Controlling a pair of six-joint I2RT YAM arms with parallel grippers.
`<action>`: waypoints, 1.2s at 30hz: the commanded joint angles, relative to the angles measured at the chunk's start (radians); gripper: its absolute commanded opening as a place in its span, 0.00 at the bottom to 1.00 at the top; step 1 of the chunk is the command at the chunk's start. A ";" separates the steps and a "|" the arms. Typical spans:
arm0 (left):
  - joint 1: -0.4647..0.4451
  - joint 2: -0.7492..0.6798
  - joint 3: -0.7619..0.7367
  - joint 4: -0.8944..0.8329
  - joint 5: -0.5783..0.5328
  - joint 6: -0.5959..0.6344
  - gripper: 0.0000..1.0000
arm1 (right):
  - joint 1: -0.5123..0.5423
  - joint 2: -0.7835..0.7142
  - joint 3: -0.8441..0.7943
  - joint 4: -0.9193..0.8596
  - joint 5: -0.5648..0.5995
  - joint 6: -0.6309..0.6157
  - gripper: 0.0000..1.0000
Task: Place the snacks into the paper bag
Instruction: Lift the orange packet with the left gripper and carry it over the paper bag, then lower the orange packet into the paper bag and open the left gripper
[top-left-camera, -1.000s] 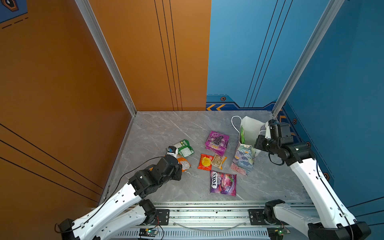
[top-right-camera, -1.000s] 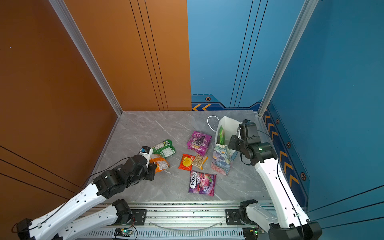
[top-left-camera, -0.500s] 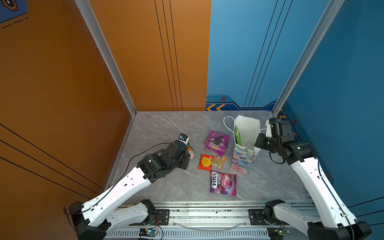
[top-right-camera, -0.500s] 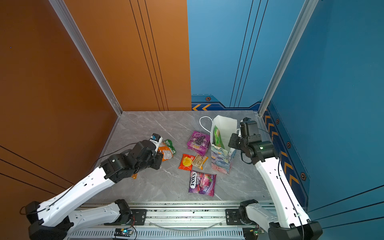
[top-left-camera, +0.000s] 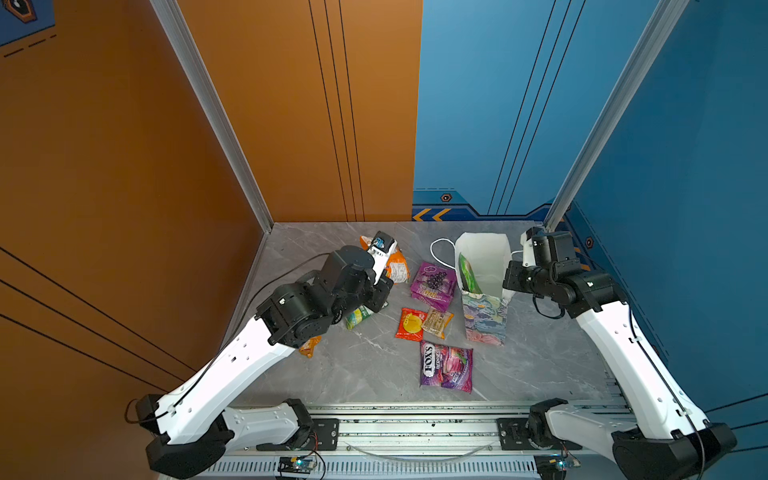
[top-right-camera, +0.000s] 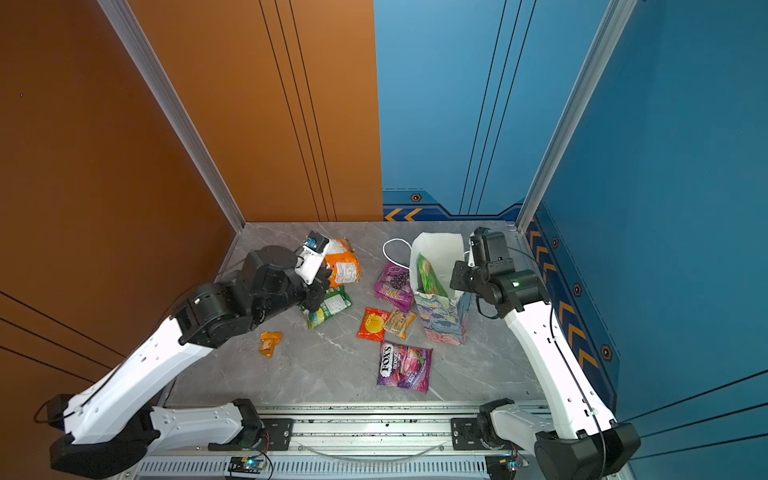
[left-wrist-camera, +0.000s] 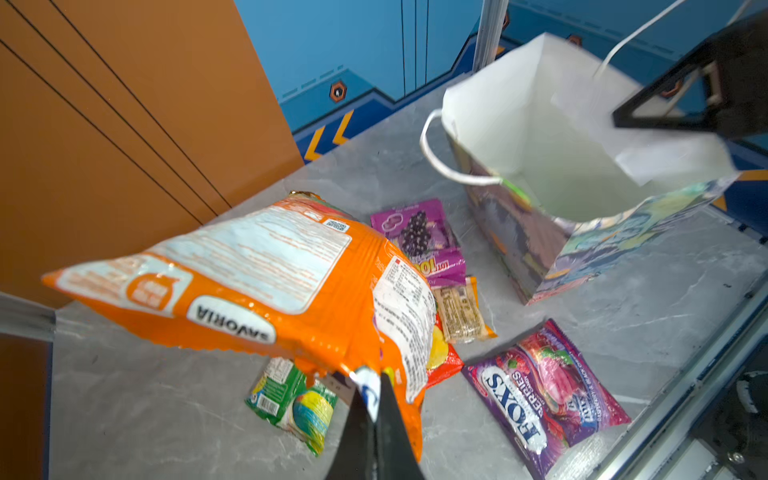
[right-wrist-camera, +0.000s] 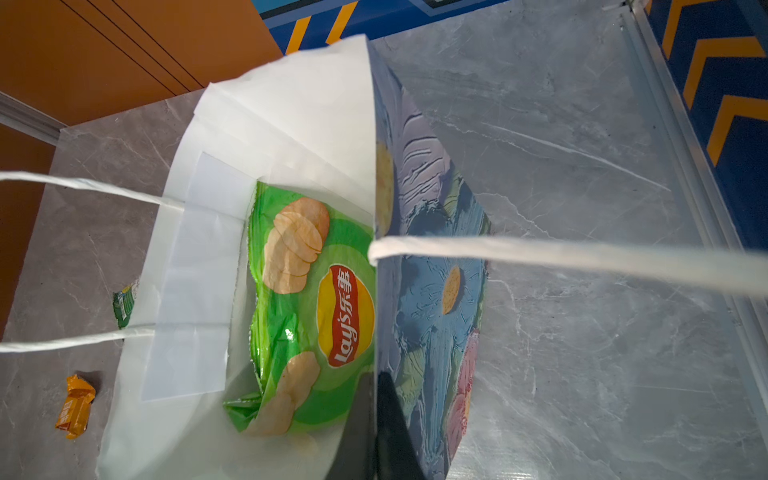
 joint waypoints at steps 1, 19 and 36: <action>-0.029 0.051 0.099 0.024 0.052 0.076 0.00 | 0.019 0.013 0.040 -0.017 0.000 -0.027 0.01; -0.132 0.338 0.450 0.025 0.237 0.095 0.00 | 0.091 0.032 0.077 -0.021 0.028 -0.024 0.01; -0.094 0.538 0.553 -0.012 0.353 0.083 0.00 | 0.127 0.009 0.086 -0.022 0.041 -0.014 0.01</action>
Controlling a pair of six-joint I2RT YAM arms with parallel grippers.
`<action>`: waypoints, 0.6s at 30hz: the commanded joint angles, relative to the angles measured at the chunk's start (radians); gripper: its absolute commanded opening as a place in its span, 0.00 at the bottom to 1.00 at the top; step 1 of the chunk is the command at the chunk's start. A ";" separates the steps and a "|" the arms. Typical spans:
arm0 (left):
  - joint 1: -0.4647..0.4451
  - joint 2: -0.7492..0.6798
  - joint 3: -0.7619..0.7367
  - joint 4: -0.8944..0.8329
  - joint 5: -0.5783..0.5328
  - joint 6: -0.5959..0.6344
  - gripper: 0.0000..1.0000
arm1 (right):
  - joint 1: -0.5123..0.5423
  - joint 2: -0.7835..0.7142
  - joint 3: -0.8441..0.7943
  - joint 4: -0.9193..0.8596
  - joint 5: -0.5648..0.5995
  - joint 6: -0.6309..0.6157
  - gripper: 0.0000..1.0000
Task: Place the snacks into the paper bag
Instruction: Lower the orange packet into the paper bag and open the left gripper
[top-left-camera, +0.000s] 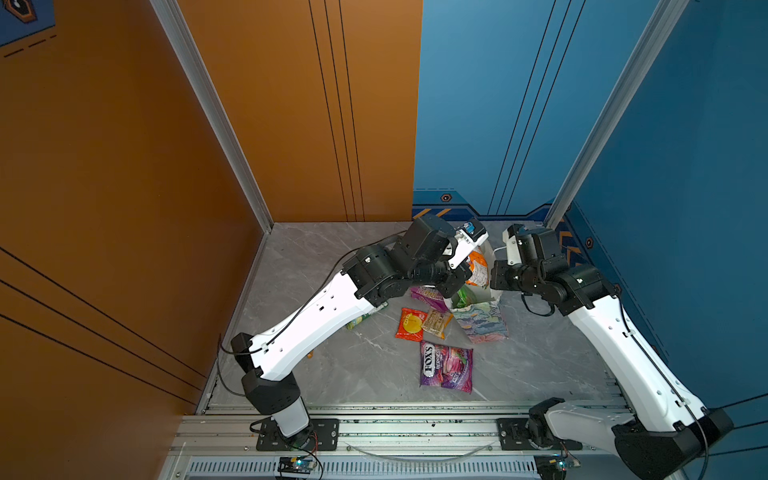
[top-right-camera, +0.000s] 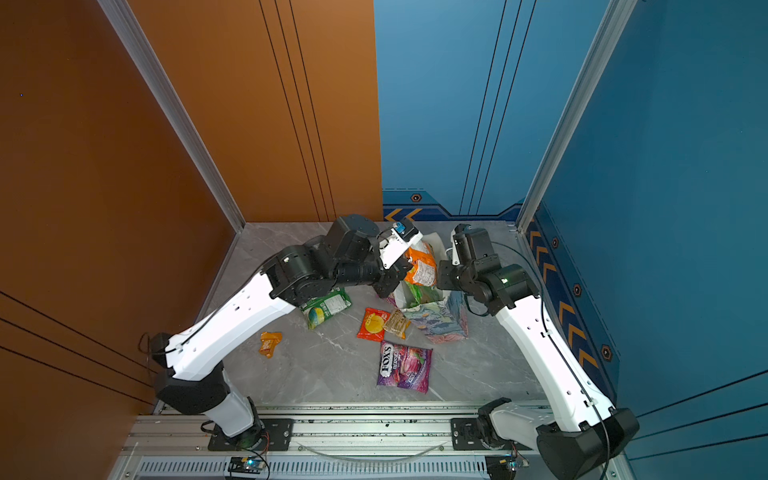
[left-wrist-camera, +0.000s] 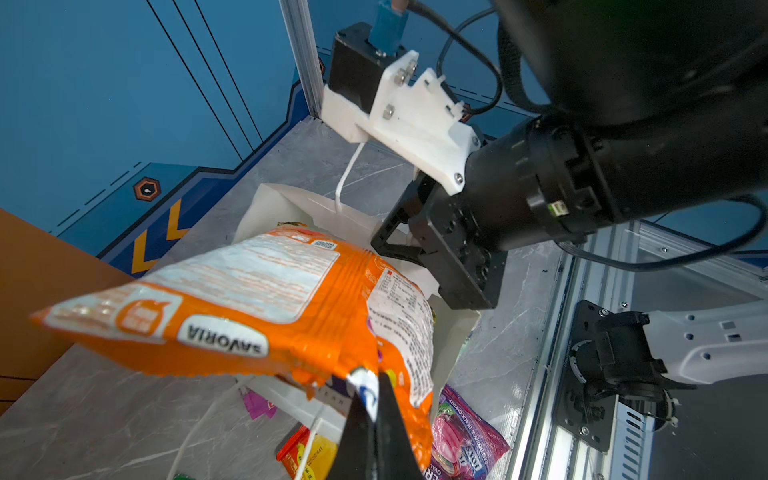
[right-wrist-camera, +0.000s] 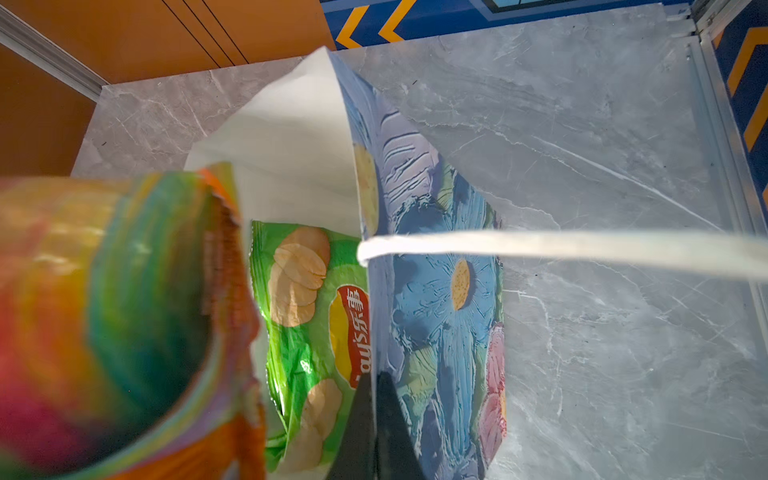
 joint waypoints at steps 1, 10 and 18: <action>0.025 0.037 0.059 0.004 0.048 -0.002 0.00 | 0.011 -0.029 0.030 -0.014 0.029 0.001 0.01; 0.054 0.102 0.064 0.004 0.111 0.002 0.00 | 0.026 -0.041 0.022 -0.012 0.033 0.002 0.01; 0.089 0.177 0.086 0.004 0.151 -0.003 0.00 | 0.035 -0.047 0.017 -0.007 0.036 0.005 0.01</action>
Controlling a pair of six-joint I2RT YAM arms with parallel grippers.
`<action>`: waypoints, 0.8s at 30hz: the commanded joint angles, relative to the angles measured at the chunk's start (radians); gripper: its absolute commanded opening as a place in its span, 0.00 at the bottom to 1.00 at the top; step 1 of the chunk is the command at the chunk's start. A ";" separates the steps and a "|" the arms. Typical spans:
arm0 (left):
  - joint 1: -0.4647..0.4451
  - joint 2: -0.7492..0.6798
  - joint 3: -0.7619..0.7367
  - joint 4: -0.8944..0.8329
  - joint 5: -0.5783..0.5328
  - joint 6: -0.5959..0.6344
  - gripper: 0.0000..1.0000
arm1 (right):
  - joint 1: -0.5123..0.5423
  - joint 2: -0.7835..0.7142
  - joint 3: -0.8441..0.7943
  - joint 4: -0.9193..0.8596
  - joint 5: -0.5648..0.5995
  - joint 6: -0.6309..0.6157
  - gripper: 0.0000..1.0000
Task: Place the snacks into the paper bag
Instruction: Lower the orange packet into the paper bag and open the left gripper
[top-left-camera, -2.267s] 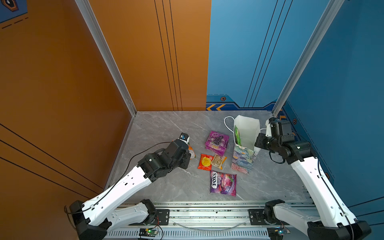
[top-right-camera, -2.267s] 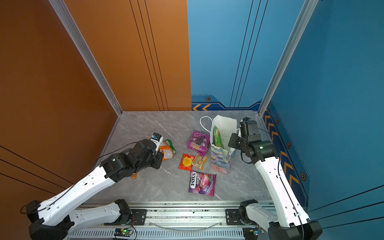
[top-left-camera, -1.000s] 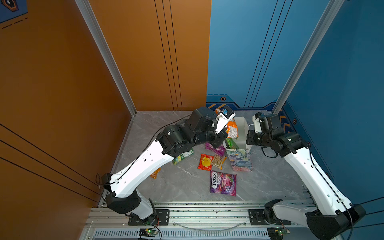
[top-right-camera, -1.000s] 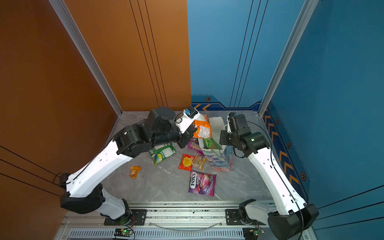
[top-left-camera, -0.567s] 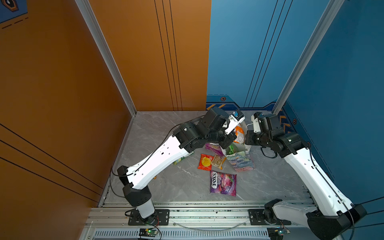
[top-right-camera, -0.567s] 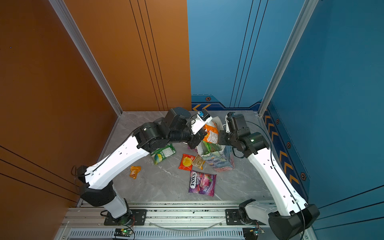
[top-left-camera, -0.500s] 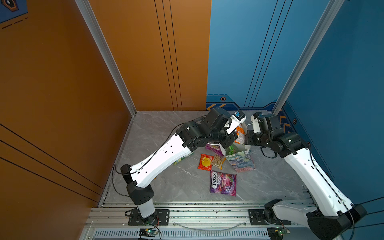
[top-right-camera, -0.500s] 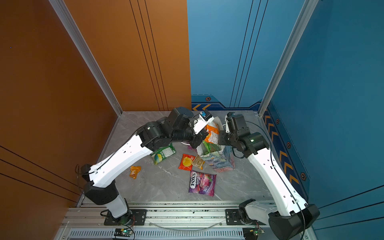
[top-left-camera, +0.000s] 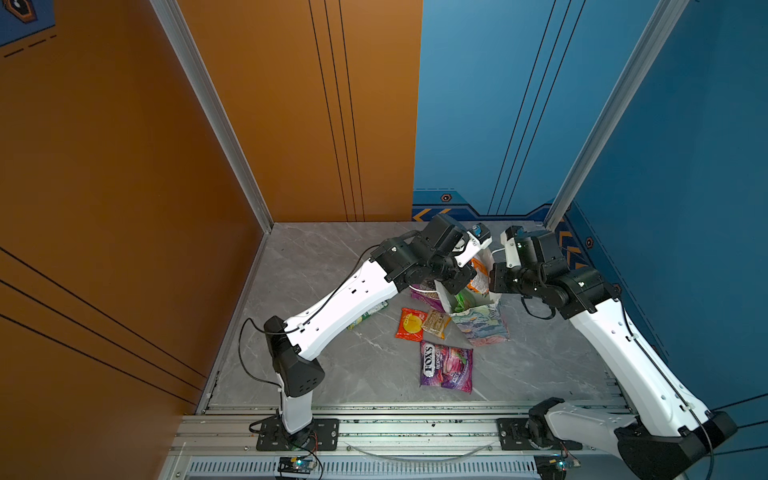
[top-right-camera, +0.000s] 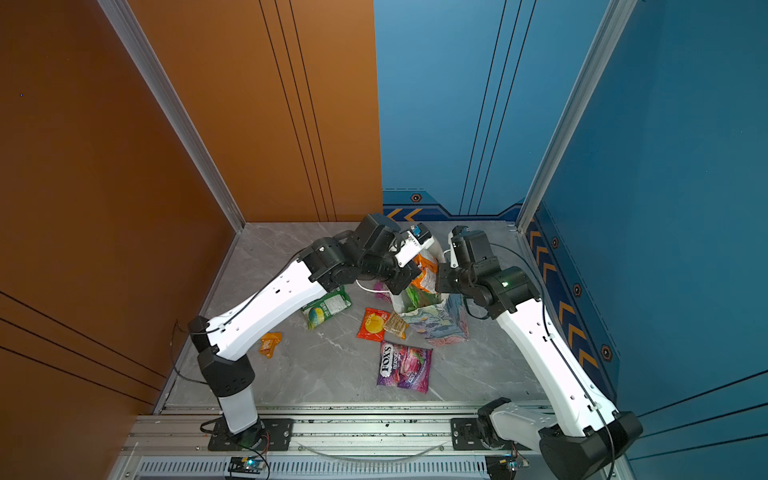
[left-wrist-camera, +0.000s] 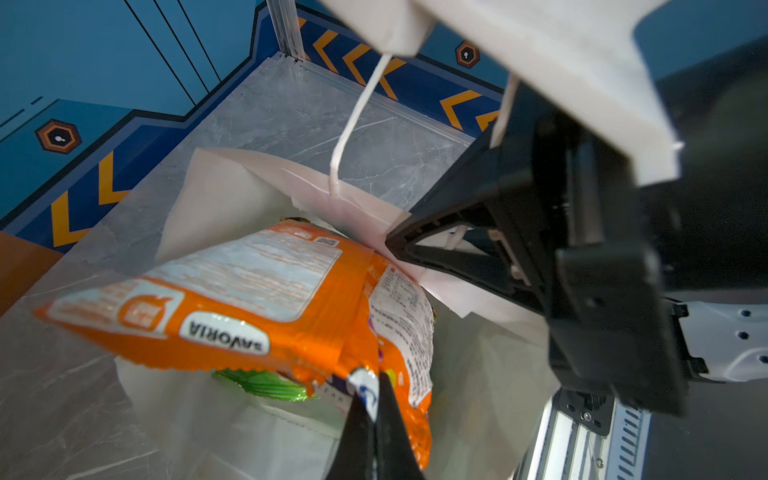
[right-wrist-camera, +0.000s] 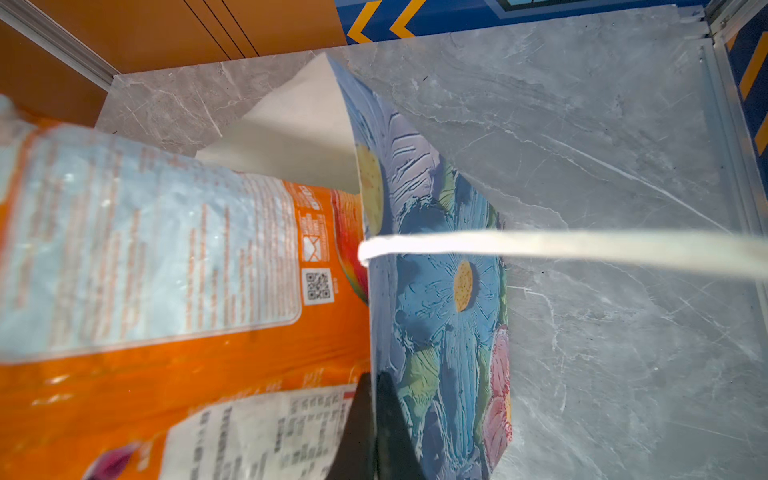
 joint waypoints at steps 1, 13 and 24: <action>0.025 0.034 0.049 0.024 0.041 -0.005 0.00 | 0.011 -0.033 0.014 0.008 0.031 0.006 0.01; 0.048 0.173 0.138 0.000 0.039 -0.015 0.00 | 0.014 -0.041 -0.008 0.027 0.020 0.010 0.01; 0.069 0.279 0.227 -0.063 -0.026 -0.003 0.00 | 0.031 -0.038 -0.012 0.031 0.024 0.023 0.01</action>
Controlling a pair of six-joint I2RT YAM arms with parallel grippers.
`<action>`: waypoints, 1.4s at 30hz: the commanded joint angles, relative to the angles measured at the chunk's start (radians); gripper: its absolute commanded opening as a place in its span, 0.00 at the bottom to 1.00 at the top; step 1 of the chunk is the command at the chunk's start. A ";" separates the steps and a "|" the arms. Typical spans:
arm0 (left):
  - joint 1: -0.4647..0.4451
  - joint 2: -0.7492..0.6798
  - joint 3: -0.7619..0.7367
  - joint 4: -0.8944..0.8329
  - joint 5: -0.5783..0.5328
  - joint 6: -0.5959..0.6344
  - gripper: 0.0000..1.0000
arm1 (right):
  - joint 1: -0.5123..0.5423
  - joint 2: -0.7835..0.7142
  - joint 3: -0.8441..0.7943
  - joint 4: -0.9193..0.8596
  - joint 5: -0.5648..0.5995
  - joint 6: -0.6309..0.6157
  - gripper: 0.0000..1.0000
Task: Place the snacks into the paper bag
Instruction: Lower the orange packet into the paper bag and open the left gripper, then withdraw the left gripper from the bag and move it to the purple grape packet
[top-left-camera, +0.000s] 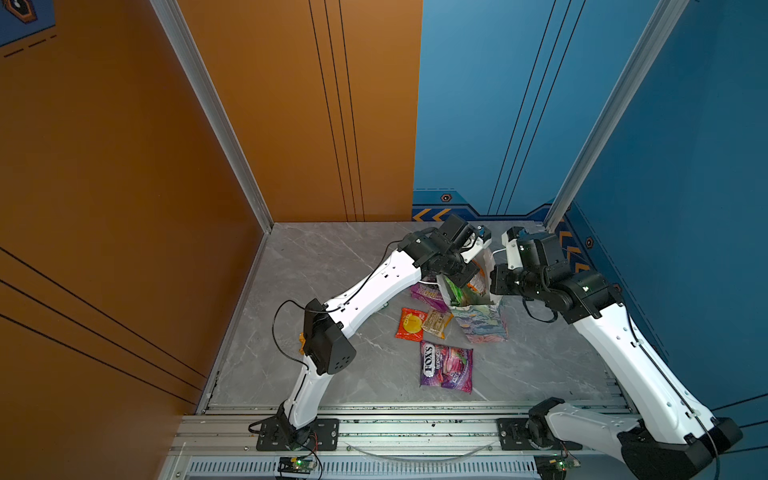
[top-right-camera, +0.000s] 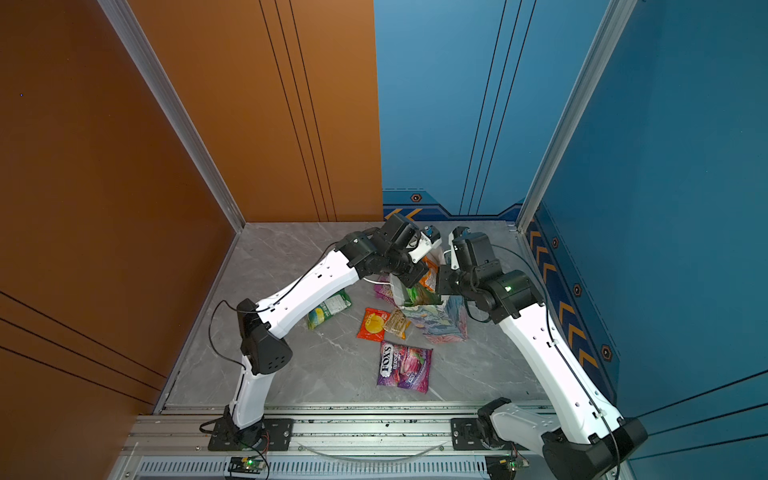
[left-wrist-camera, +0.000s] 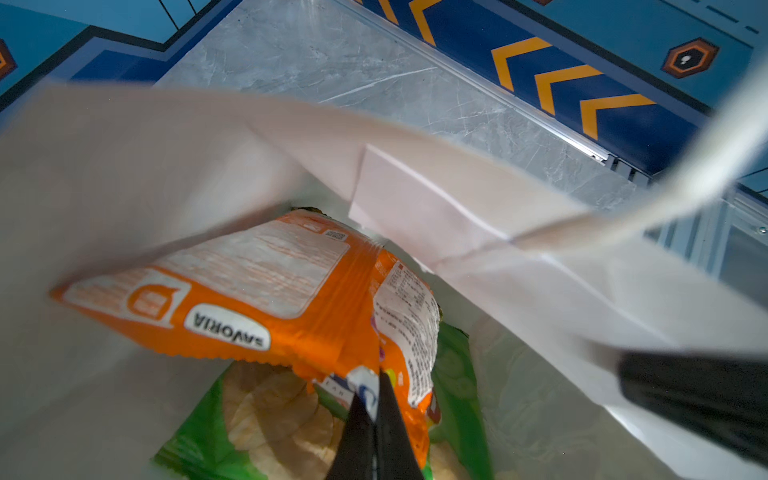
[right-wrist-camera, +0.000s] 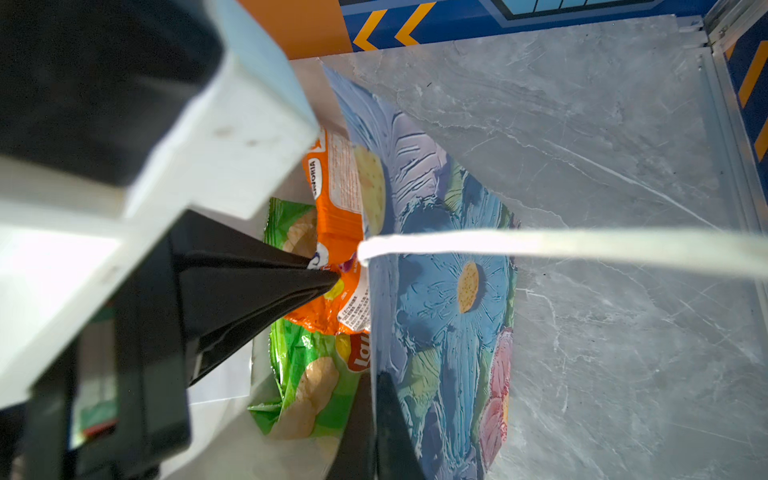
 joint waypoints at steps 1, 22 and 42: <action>0.014 0.031 0.056 -0.019 -0.019 0.004 0.00 | 0.014 -0.009 -0.003 0.029 0.021 0.021 0.01; 0.007 0.003 0.072 -0.038 -0.070 -0.051 0.32 | 0.020 -0.024 -0.010 0.024 0.055 0.021 0.01; 0.137 -0.636 -0.667 0.534 -0.073 -0.566 0.66 | -0.107 -0.061 -0.076 0.030 0.082 0.053 0.01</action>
